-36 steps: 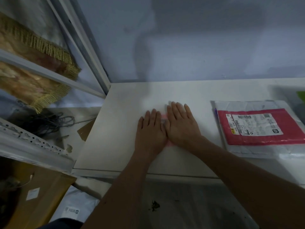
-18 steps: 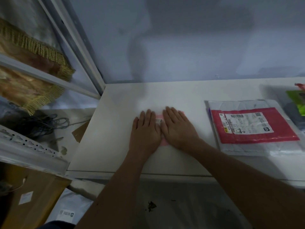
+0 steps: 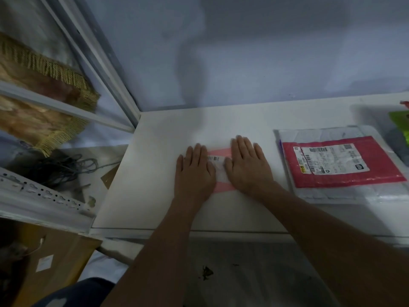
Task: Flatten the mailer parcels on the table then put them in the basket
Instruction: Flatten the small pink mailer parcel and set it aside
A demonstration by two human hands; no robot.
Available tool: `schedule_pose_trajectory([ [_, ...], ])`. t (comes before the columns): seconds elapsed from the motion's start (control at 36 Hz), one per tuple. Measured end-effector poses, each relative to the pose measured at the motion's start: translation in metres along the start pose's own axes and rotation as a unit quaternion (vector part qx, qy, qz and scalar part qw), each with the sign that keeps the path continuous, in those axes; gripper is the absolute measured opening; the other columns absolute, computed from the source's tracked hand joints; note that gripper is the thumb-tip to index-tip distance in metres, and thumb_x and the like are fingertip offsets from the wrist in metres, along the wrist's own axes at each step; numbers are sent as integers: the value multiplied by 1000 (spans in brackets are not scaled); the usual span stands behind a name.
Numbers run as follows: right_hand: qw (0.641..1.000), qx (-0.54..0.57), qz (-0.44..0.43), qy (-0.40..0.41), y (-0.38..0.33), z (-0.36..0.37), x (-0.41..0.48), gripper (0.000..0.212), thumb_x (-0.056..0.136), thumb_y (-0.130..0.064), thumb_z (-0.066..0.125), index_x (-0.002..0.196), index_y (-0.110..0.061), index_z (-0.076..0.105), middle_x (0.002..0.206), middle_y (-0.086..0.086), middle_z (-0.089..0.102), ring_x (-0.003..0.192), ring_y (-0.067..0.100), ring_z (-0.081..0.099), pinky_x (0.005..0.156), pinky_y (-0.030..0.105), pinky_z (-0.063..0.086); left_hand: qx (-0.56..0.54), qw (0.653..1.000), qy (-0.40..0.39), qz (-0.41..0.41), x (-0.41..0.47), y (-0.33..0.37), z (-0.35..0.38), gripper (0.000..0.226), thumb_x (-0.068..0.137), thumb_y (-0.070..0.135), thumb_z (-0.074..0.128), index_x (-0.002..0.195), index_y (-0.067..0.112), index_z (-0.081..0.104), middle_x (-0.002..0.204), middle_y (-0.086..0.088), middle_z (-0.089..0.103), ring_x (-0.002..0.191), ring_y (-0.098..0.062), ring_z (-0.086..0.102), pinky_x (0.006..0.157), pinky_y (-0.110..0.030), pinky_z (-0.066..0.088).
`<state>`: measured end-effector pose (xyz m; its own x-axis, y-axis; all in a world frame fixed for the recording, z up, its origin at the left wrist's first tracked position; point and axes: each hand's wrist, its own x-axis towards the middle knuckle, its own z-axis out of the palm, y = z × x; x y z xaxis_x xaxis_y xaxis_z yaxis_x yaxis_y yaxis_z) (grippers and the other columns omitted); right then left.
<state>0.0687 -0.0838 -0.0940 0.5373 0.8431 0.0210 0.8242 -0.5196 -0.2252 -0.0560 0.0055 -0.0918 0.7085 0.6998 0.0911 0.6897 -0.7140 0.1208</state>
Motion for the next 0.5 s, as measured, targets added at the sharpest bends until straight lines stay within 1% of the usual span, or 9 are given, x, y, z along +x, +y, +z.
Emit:
schedule_pose_trajectory([
  [0.06, 1000, -11, -22, -10, 8, -2, 0, 67, 96, -43, 5, 154, -10, 9, 162, 8, 8, 149, 21, 3, 121, 41, 1, 0, 1000, -17, -1, 0, 0, -1, 72, 88, 40, 4, 149, 11, 30, 156, -6, 28, 144, -24, 23, 117, -43, 13],
  [0.11, 999, -24, -26, -17, 16, -5, 0, 67, 94, -42, 3, 154, -12, 8, 162, 5, 7, 149, 20, 1, 121, 41, 0, -4, 999, -32, -4, 1, 1, -1, 76, 85, 42, -3, 152, 15, 20, 159, -2, 18, 147, -20, 12, 118, -40, 5],
  [0.14, 999, -24, -22, -19, 18, -6, -1, 68, 93, -43, 3, 154, -12, 9, 162, 5, 7, 149, 20, 2, 121, 41, 0, -4, 999, -36, -7, 1, 1, -2, 75, 86, 42, -4, 152, 15, 18, 160, -1, 16, 147, -19, 10, 118, -39, 4],
  [0.28, 1000, -18, -10, -13, 20, -9, -3, 73, 90, -44, 0, 154, -9, 10, 162, 8, 9, 149, 21, 3, 121, 41, 0, -3, 999, -44, -7, 2, 3, -5, 72, 89, 41, -1, 152, 14, 20, 159, -2, 17, 147, -21, 11, 118, -41, 3],
  [0.33, 1000, -23, -10, -15, 19, -10, -4, 72, 91, -44, 2, 154, -9, 8, 162, 9, 7, 149, 21, 2, 121, 41, -1, -7, 1000, -17, -12, 4, 7, -5, 75, 89, 43, 0, 149, 9, 29, 156, -7, 26, 146, -26, 18, 118, -44, 7],
  [0.42, 1000, -7, -4, -18, 16, -11, -6, 72, 91, -44, 1, 154, -9, 6, 162, 9, 4, 149, 22, 0, 121, 41, -1, -8, 998, 54, -2, 8, 19, -9, 61, 94, 35, 19, 138, 2, 48, 145, -15, 45, 137, -32, 37, 113, -49, 23],
  [0.44, 1000, 2, 0, -22, 17, -14, -5, 74, 90, -45, -2, 154, -9, 5, 162, 9, 2, 149, 22, -1, 121, 42, -2, -18, 998, 62, 17, 11, 26, -10, 59, 95, 32, 22, 136, 0, 49, 144, -17, 46, 136, -32, 39, 112, -48, 26],
  [0.47, 1000, 7, -5, -29, 17, -16, -6, 75, 89, -47, -2, 154, -9, 3, 162, 9, 0, 149, 22, -3, 121, 42, -2, -39, 997, 53, 46, 13, 38, -14, 59, 95, 31, 22, 136, -2, 47, 144, -19, 44, 137, -33, 37, 113, -47, 26],
  [0.5, 999, -8, -12, -31, 20, -16, -8, 77, 90, -51, 3, 154, -9, 1, 162, 10, -3, 149, 23, -4, 121, 43, -2, -77, 993, 53, 75, 17, 51, -14, 59, 96, 30, 21, 136, -4, 46, 144, -22, 43, 138, -34, 35, 114, -46, 26],
])
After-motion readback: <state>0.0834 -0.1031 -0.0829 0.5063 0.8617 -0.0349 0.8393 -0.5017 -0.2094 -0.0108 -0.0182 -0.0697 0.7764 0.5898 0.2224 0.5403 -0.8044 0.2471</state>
